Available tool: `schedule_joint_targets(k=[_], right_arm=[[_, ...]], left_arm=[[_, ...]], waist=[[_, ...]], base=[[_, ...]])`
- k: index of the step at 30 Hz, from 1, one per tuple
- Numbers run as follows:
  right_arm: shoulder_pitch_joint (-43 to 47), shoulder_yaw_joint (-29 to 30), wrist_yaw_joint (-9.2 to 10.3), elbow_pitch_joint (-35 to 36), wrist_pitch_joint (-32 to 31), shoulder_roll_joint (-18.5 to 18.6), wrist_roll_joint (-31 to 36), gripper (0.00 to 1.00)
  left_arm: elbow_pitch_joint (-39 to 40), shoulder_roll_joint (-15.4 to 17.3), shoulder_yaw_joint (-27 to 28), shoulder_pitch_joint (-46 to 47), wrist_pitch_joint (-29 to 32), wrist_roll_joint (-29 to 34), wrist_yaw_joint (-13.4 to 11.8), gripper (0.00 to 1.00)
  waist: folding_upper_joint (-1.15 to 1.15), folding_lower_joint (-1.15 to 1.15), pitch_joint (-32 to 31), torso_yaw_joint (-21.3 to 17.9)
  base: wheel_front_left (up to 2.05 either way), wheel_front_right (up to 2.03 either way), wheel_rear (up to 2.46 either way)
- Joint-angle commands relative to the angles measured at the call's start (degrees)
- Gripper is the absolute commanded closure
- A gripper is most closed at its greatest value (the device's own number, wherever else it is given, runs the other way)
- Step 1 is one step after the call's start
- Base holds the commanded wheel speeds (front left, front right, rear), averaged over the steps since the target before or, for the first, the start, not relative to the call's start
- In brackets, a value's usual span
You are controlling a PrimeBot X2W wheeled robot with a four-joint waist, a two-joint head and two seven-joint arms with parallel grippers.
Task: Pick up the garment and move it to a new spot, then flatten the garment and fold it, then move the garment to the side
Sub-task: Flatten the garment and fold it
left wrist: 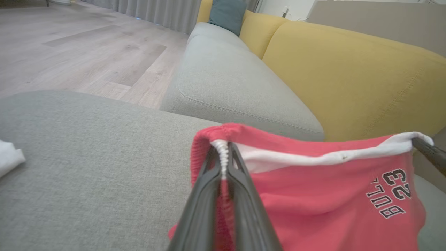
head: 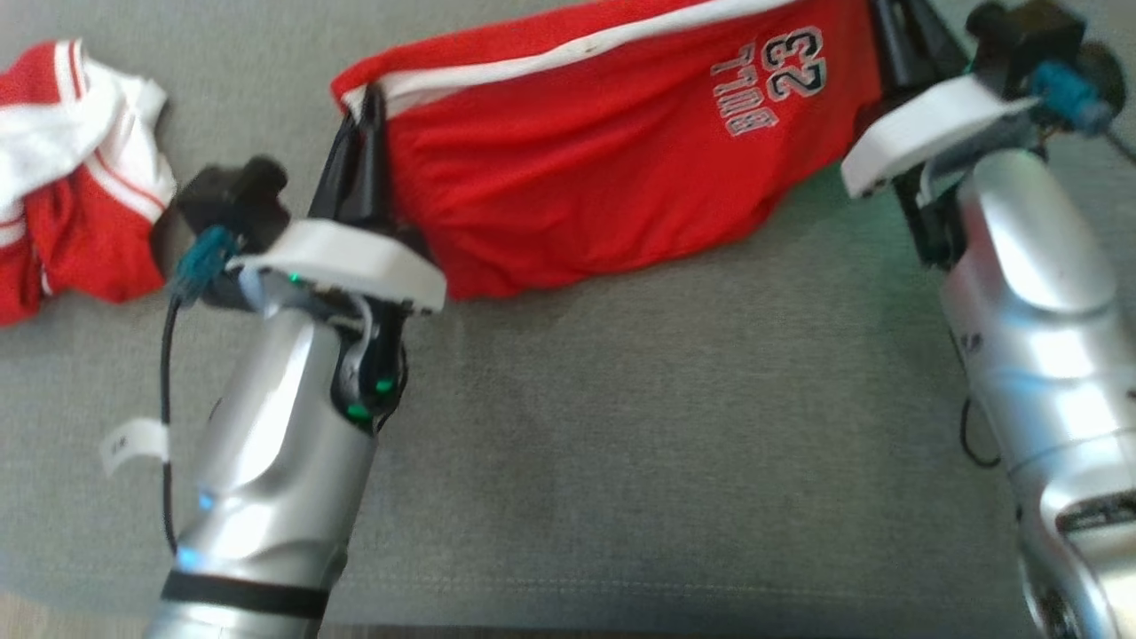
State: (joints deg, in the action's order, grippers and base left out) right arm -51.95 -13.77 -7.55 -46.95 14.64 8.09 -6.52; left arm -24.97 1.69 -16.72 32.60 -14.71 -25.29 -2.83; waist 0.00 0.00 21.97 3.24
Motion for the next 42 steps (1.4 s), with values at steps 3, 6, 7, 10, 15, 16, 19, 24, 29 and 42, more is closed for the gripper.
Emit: schedule_joint_targets(k=[3, 6, 7, 10, 15, 16, 19, 24, 29, 42], right_arm=[[-3.41, 0.38, 0.06, -1.16, 0.36, -0.85, 1.3, 1.0], [-5.07, 1.46, 0.06, -3.61, 0.36, -1.44, 2.27, 1.0], [-5.57, 1.93, 0.06, -4.46, 0.36, -1.54, 2.67, 1.0], [-7.06, 3.4, 0.06, -6.61, 0.36, -1.85, 3.93, 1.0], [-7.88, 5.81, 0.06, -7.04, 0.36, -2.6, 5.01, 0.0], [-7.83, 6.25, 0.06, -6.69, 0.36, -2.74, 5.06, 0.0], [-7.35, 7.27, 0.06, -6.25, 0.36, -2.97, 5.02, 0.0], [-3.74, 7.27, 0.06, -7.17, 0.36, -2.93, 4.29, 0.0], [0.33, 6.93, 0.06, -13.6, 0.36, -2.34, 2.93, 0.0], [1.74, 2.8, 0.06, -22.45, -1.12, -3.94, -3.09, 1.0]], left_arm=[[0.33, 1.19, -0.02, 3.17, -0.29, -1.47, -1.3, 1.0], [-0.79, 1.19, -0.61, 4.17, -0.29, -2.47, -2.0, 1.0], [-1.02, 1.19, -0.76, 4.51, -0.29, -2.7, -2.15, 1.0], [-2.04, 1.19, -1.59, 5.57, -0.29, -2.95, -2.35, 1.0], [-2.06, 1.19, -1.88, 6.05, -0.29, -2.68, -2.84, 0.0], [-1.89, 1.19, -1.85, 5.75, -0.29, -2.41, -2.93, 0.0], [-1.12, 1.19, -1.6, 4.45, -0.29, -1.6, -3.28, 0.0], [1.48, 1.19, -1.24, 0.5, -0.29, -0.73, -3.94, 0.0], [3.58, 1.19, -1.19, -4.56, -0.29, -0.22, -4.33, 0.0], [4.95, 1.19, -1.78, -10.38, -0.29, 0.72, -4.76, 0.0]], waist=[[0.0, 0.0, 3.09, 2.38], [0.0, 0.0, 3.88, 2.44], [0.0, 0.0, 4.07, 2.45], [0.0, 0.0, 4.7, 2.45], [0.0, 0.0, 5.07, 2.52], [0.0, 0.0, 5.04, 2.54], [0.0, 0.0, 4.67, 2.65], [0.0, 0.0, 3.1, 3.21], [0.0, 0.0, 1.41, 3.73], [0.0, 0.0, -1.06, 4.92]], base=[[0.0, 0.0, 0.0], [0.0, 0.0, 0.0], [0.0, 0.0, 0.0], [0.0, 0.0, 0.0], [0.0, 0.0, 0.0], [0.0, 0.0, 0.0], [0.0, 0.0, 0.0], [0.0, 0.0, 0.0], [0.0, 0.0, 0.0], [0.0, 0.0, 0.0]])
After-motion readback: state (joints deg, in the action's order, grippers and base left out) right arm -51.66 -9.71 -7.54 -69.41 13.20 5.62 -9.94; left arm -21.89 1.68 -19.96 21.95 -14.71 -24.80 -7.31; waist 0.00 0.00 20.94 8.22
